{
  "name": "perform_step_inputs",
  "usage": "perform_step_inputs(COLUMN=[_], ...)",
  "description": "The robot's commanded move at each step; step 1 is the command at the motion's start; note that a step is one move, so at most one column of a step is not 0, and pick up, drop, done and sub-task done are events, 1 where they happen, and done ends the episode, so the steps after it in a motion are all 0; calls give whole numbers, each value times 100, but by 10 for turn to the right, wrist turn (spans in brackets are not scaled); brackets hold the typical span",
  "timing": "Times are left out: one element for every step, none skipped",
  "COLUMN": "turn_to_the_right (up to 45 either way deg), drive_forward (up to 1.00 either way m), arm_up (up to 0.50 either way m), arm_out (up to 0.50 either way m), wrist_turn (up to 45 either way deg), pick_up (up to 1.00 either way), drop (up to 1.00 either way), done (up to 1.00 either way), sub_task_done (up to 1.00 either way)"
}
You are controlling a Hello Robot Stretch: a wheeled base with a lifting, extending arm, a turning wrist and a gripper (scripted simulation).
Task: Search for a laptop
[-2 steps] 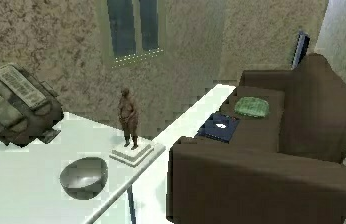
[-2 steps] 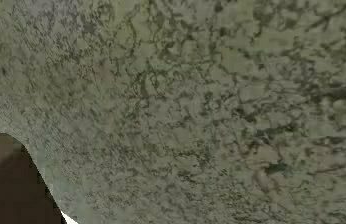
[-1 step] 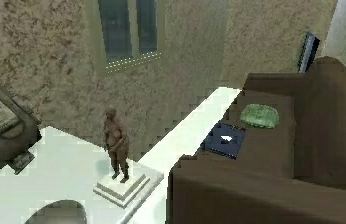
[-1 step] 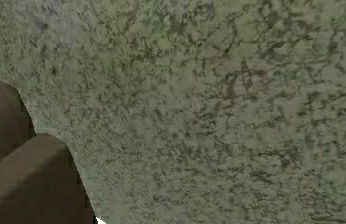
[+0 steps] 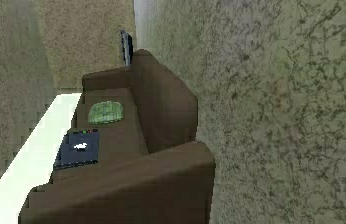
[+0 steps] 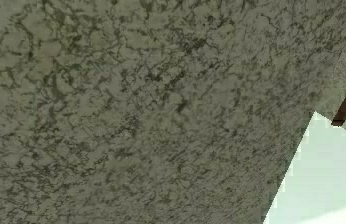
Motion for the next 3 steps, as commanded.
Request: perform_step_inputs(turn_to_the_right=[90,0,-450], drive_forward=[0,35,0], arm_up=[0,0,0], arm_out=[0,0,0], wrist_turn=[0,0,0], pick_up=[0,0,0], drop=[0,0,0], done=[0,0,0], sub_task_done=[0,0,0])
